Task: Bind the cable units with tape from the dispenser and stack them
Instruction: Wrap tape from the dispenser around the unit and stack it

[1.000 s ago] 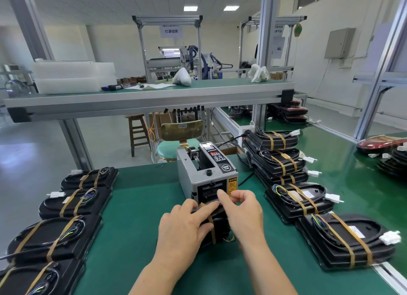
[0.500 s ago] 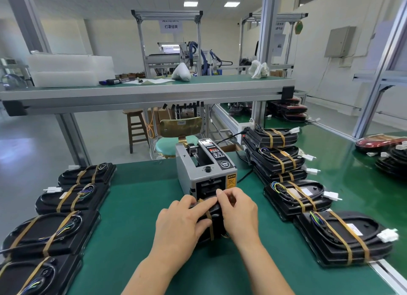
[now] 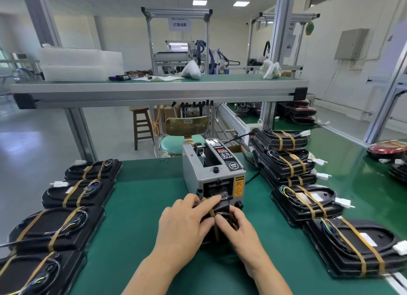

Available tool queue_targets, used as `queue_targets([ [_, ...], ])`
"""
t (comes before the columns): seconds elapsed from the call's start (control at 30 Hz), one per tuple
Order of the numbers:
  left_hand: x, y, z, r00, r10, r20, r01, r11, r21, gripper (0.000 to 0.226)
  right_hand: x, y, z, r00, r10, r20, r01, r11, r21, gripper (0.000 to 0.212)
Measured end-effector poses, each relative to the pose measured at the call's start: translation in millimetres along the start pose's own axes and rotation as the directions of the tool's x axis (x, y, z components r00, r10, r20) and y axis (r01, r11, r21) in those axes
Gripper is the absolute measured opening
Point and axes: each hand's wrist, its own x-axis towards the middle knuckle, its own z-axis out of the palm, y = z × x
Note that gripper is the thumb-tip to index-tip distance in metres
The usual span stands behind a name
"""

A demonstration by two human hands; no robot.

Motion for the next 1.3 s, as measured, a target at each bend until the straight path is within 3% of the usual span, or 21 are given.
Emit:
queue_targets([
  [0.2,0.3,-7.8,-3.2,1.0,0.013,0.028,-0.013,1.0,-0.017,0.061,12.4,7.1,2.0,0.999,-0.03,0.035,0.031,0.999,-0.032,0.046],
  [0.3,-1.6,-11.2,-1.9,0.999,-0.011,0.032,0.012,1.0,-0.012,0.069,17.5,10.9,6.0,0.998,-0.055,-0.04,0.052,0.996,-0.076,0.057],
  [0.4,-6.6,-17.2,0.3,0.989,-0.148,0.017,0.149,0.978,-0.144,0.079,19.6,17.1,7.6,0.992,-0.08,-0.099,0.062,0.983,-0.174,0.064],
  [0.57,-16.2,-19.8,9.2,0.927,-0.362,-0.097,0.274,0.832,-0.482,0.089,21.2,20.2,7.9,0.99,-0.104,-0.095,0.083,0.975,-0.204,0.071],
  [0.67,-23.0,-18.0,17.3,0.846,-0.506,-0.167,0.324,0.737,-0.593,0.09,22.3,20.6,7.7,0.989,-0.108,-0.099,0.081,0.968,-0.238,0.062],
  [0.8,-40.5,-17.9,25.4,0.761,-0.648,-0.044,0.446,0.571,-0.689,0.097,21.3,18.5,7.9,0.983,-0.114,-0.141,0.074,0.963,-0.261,0.067],
  [0.97,-64.2,-21.7,36.8,0.762,-0.639,0.101,0.502,0.485,-0.716,0.078,15.0,11.3,10.1,0.984,-0.1,-0.147,0.053,0.954,-0.296,0.066],
  [1.13,-68.6,-29.8,30.0,0.801,-0.569,0.187,0.485,0.433,-0.76,0.038,10.9,7.0,9.8,0.986,-0.087,-0.144,0.039,0.95,-0.309,0.064],
  [1.3,-71.1,-34.0,24.3,0.816,-0.534,0.22,0.471,0.395,-0.789,0.04,2.3,6.3,12.3,0.989,-0.065,-0.133,0.022,0.952,-0.307,0.073],
])
